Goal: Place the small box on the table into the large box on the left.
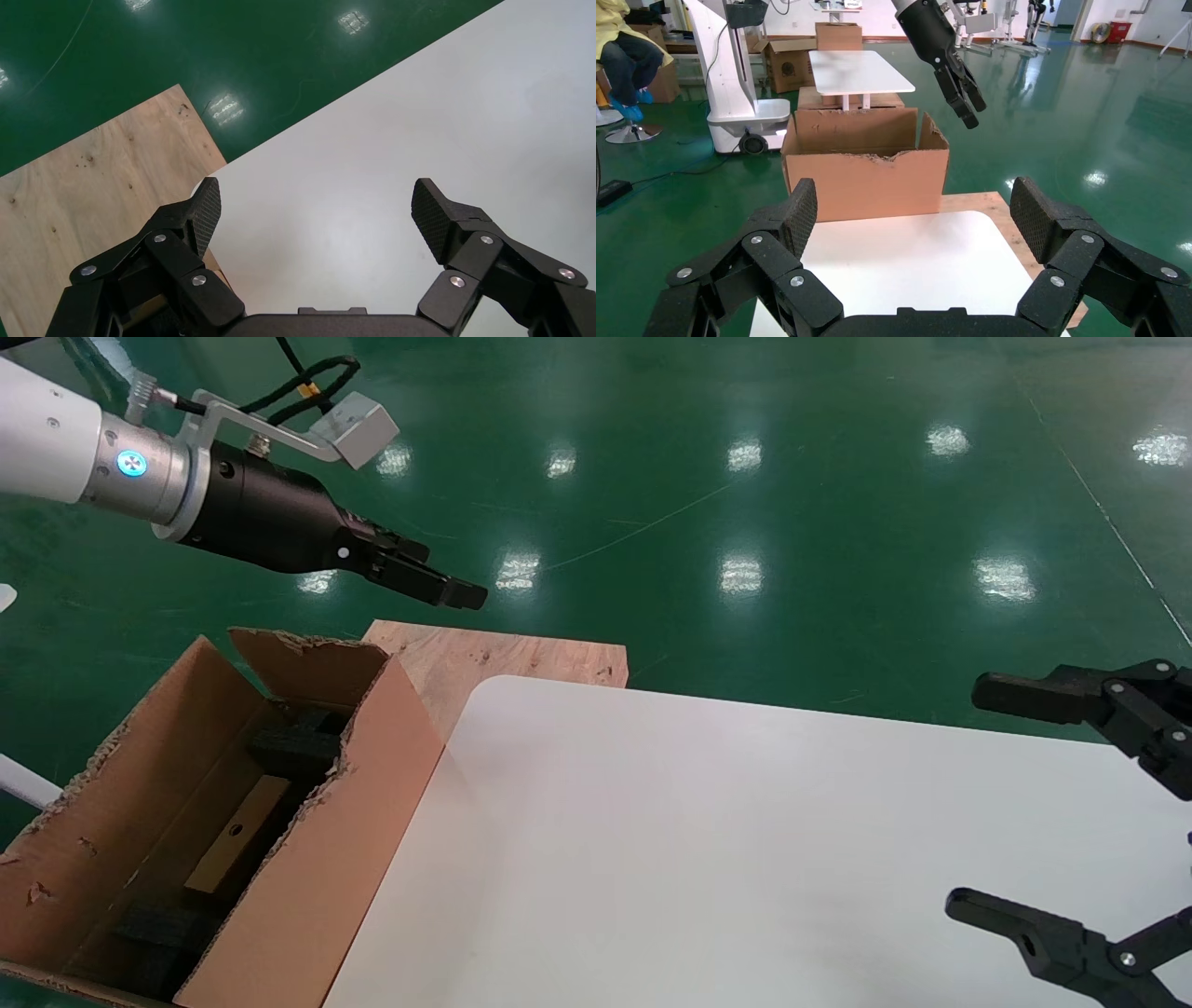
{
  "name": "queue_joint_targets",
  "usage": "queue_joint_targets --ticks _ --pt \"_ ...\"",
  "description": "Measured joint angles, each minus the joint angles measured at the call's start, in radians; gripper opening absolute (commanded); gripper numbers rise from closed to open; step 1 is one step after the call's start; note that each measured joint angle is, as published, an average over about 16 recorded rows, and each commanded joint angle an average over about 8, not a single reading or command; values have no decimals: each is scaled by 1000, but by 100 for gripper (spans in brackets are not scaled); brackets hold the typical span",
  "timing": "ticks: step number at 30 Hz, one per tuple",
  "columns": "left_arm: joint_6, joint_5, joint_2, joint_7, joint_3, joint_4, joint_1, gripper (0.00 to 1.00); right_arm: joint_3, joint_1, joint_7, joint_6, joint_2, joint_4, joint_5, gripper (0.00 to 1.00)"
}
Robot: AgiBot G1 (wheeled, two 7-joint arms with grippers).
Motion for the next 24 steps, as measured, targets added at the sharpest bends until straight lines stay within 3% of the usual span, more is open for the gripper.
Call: queue_joint_targets --ticks 8,24 --pt "20 -25 -9 45 -113 -56 94 100 0 0 0 0 0 0 0 100" --pt "82 -104 -39 182 -469 -234 390 100 0 0 0 0 0 0 0 100"
